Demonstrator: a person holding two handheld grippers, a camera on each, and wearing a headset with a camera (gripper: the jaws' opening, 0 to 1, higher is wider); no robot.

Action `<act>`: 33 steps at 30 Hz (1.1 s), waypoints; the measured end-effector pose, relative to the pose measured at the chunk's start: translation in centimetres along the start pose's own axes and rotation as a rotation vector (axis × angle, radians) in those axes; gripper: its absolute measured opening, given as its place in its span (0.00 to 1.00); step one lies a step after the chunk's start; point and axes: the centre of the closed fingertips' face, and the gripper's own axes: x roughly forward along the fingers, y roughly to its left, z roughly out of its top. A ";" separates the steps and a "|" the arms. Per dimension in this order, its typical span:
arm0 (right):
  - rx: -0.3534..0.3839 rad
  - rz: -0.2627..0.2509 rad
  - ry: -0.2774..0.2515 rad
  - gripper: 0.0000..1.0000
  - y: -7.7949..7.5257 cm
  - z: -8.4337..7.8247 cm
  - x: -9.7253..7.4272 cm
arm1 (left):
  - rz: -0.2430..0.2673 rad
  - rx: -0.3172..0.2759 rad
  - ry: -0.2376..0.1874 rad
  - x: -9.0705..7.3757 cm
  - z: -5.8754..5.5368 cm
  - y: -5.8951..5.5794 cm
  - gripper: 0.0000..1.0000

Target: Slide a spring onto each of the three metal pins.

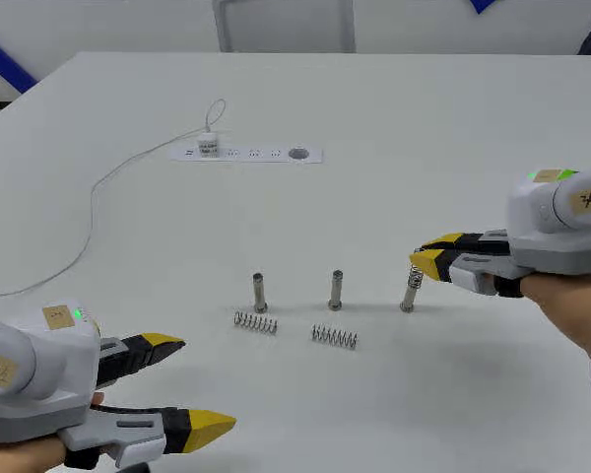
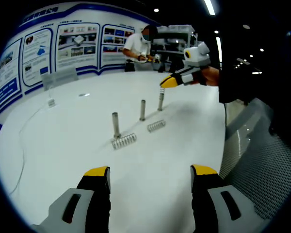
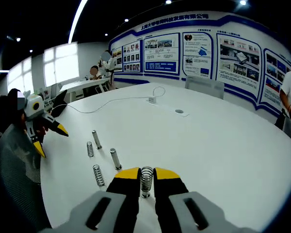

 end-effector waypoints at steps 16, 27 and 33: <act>0.013 -0.004 0.049 0.12 -0.3 -2.3 0.9 | 0.001 -0.002 0.003 0.0 -0.1 0.1 0.69; 0.019 0.004 0.088 0.12 -0.3 -3.4 1.4 | 0.001 -0.004 0.001 0.0 0.0 0.0 0.69; 0.026 0.004 0.104 0.12 -0.2 -4.0 1.3 | 0.000 -0.003 -0.002 0.0 0.1 -0.2 0.69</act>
